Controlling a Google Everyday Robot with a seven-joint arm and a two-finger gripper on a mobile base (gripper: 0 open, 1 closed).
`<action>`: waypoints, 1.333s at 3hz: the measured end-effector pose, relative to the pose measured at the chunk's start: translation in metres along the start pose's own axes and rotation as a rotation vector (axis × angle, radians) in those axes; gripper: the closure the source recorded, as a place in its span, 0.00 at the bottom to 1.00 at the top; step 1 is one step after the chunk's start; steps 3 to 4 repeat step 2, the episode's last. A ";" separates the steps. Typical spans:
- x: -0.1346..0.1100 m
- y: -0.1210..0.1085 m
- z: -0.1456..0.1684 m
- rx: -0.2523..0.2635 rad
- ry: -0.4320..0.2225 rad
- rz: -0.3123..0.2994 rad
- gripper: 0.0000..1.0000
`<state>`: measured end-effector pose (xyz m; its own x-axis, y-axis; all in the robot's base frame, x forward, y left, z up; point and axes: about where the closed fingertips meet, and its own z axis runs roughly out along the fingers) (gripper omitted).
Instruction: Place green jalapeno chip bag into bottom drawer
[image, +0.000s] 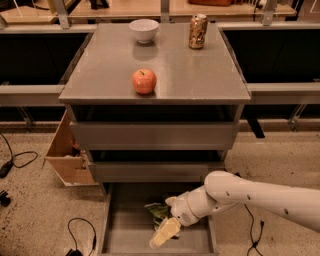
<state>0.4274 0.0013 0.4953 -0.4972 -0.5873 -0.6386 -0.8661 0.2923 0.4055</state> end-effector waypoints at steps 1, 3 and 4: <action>-0.022 0.087 -0.041 -0.039 0.126 0.047 0.00; -0.058 0.110 -0.081 0.082 0.156 0.048 0.00; -0.058 0.110 -0.081 0.082 0.156 0.048 0.00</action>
Offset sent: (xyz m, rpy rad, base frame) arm -0.0263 -0.0193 0.3159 -0.4067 -0.3156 -0.1381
